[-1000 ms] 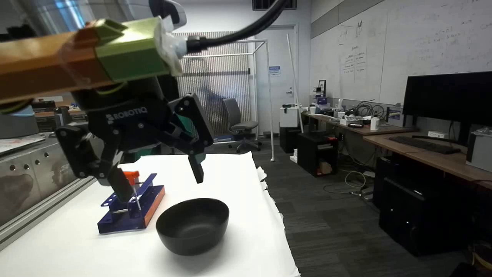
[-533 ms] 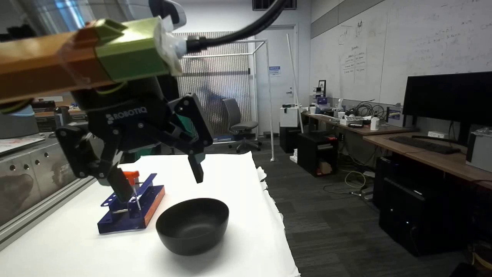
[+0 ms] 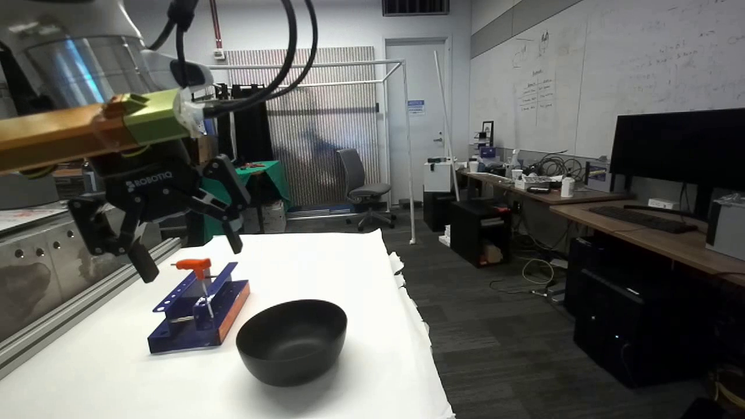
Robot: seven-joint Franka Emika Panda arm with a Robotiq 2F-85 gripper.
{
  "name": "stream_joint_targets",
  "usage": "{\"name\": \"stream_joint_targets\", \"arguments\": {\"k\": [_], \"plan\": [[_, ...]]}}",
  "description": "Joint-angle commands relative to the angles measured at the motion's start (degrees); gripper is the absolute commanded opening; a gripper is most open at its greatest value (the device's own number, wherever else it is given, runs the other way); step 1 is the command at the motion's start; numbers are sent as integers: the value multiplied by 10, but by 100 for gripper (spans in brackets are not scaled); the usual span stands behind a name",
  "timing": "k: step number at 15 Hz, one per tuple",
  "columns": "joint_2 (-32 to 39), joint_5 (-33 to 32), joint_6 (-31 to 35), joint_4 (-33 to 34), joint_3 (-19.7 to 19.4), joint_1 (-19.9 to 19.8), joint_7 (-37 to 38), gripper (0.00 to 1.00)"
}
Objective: Put the red object in the bowl
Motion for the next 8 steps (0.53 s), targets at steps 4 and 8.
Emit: {"name": "stream_joint_targets", "arguments": {"k": [4,8], "plan": [[253,24,61,202,23,34,2,100],[364,16,60,314,29,43,-2,100]]}}
